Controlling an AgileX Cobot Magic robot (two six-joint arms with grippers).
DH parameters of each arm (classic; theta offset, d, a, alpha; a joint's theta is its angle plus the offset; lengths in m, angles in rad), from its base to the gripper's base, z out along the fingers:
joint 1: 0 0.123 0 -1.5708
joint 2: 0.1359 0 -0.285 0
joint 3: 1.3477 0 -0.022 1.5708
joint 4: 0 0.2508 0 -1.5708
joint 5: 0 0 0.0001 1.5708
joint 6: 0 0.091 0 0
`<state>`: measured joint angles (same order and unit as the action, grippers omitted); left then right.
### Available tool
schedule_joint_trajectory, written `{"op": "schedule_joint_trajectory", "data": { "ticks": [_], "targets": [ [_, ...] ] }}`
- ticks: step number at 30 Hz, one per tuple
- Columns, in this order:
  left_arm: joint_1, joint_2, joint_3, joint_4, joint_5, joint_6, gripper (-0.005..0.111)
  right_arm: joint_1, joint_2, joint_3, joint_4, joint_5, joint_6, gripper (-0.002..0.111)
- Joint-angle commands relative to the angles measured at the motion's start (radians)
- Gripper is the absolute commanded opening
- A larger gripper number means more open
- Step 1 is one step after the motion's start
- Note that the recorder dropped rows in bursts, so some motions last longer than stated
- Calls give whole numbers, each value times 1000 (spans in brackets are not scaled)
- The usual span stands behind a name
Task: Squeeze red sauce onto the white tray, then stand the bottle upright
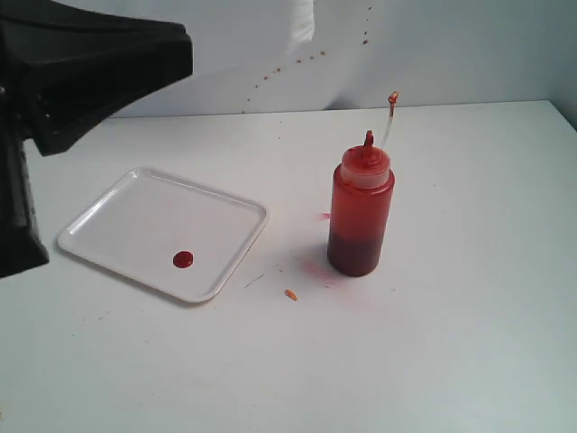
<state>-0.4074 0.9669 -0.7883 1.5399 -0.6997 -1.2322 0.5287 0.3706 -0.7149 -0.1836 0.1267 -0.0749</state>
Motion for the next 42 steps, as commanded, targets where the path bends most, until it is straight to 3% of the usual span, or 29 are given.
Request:
{"op": "schedule_joint_trajectory", "data": {
  "ticks": [1, 19, 23, 27, 31, 37, 42],
  "targets": [
    [1, -50, -3, 3, 52, -24, 0, 0, -5, -4, 12, 29, -1, 0],
    [-4, -75, -3, 45, 61, -25, 0, 0, -5, -4, 12, 29, 2, 0],
    [1, -182, 63, 114, 166, -309, 0, 0, -5, -4, 12, 28, 2, 0],
    [1, -383, 195, 116, 359, -503, 0, 0, -5, -4, 12, 28, 2, 0],
    [1, -637, 299, 114, 467, -578, 0, 0, -5, -4, 12, 28, 2, 0],
    [1, -906, 330, 114, 498, -621, 0, 0, -5, -4, 12, 28, 2, 0],
    [1, -967, 341, 36, 529, -625, 0, 0, -5, -4, 12, 30, 2, 0]
  ]
}}
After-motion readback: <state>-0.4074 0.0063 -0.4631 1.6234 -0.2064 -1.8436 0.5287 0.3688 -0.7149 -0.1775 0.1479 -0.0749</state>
